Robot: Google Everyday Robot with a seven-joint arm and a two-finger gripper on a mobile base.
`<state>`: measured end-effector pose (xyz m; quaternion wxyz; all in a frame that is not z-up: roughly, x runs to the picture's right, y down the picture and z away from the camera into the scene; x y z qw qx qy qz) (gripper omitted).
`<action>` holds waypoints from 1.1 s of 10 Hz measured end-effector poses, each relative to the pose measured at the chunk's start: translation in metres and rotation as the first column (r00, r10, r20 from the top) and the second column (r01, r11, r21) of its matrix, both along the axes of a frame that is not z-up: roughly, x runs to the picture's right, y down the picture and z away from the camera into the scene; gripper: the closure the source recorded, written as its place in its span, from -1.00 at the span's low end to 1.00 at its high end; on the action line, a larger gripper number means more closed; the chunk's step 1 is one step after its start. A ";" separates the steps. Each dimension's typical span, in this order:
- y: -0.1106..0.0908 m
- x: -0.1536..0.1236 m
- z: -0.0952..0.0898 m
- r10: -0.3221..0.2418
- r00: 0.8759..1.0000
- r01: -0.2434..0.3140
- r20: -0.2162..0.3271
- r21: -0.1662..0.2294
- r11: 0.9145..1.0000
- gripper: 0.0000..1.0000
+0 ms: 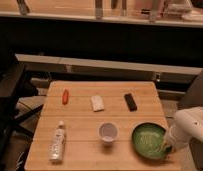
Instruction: Pick up the ceramic bowl
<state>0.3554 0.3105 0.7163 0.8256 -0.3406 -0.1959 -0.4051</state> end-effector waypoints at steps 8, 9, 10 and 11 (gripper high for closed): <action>-0.033 0.000 -0.023 -0.048 0.999 0.048 0.004 0.010 0.999 0.99; -0.028 0.001 -0.021 -0.053 0.999 0.053 0.004 0.007 0.999 0.99; -0.026 0.001 -0.016 -0.056 0.998 0.056 0.004 0.011 0.998 0.99; -0.028 0.000 -0.013 -0.060 0.998 0.060 0.005 0.013 0.998 0.99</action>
